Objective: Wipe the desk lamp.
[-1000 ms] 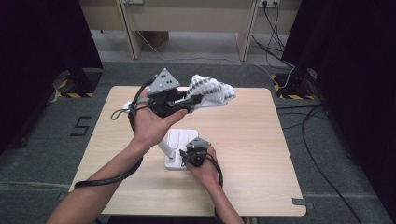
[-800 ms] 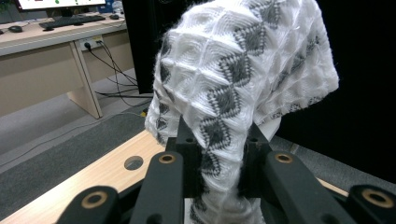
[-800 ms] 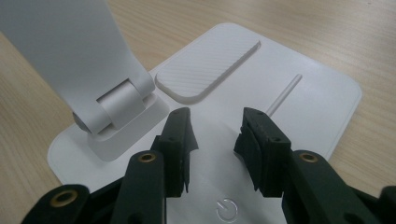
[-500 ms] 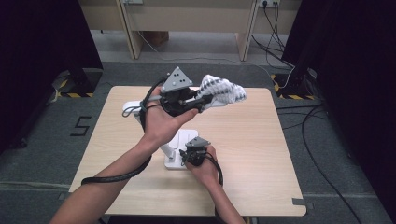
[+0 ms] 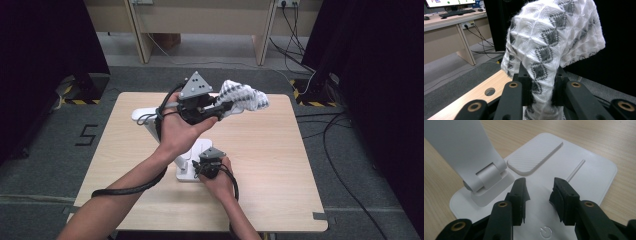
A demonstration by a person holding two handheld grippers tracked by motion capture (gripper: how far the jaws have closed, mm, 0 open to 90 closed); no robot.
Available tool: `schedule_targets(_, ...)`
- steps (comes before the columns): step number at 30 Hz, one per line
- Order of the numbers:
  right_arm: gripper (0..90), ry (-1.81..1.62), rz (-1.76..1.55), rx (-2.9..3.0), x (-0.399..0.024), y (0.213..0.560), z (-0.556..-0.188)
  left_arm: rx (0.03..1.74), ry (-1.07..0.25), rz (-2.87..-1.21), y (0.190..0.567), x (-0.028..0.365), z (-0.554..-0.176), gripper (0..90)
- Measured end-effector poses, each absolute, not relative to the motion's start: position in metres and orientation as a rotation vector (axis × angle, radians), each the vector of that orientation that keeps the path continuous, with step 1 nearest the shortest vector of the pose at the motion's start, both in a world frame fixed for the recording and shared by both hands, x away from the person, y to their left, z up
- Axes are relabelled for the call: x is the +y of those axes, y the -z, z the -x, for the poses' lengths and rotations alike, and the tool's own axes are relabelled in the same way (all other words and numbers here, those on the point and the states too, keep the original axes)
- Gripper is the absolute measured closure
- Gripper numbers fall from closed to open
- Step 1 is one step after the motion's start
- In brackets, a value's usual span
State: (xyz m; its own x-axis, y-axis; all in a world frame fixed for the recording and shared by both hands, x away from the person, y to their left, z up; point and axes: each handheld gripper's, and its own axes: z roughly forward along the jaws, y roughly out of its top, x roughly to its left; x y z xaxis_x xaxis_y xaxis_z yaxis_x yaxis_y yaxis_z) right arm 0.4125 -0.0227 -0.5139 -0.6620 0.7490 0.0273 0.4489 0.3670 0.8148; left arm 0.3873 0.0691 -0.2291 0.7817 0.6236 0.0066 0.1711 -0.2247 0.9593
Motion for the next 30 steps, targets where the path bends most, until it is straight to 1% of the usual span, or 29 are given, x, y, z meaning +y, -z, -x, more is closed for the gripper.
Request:
schedule_targets(23, 64.3, -1.204, -1.052, 2.273, -0.023, 0.515, -0.411, 0.566, -0.481, -1.807, 0.226, 0.045, -0.385, 74.5)
schedule_targets(29, 64.3, -1.206, -1.056, 2.274, -0.023, 0.515, -0.411, 0.526, -0.458, -1.815, 0.227, 0.035, -0.383, 74.6)
schedule_targets(30, 64.3, -1.205, -1.057, 2.274, -0.023, 0.515, -0.411, 0.520, -0.437, -1.826, 0.228, 0.030, -0.383, 74.6)
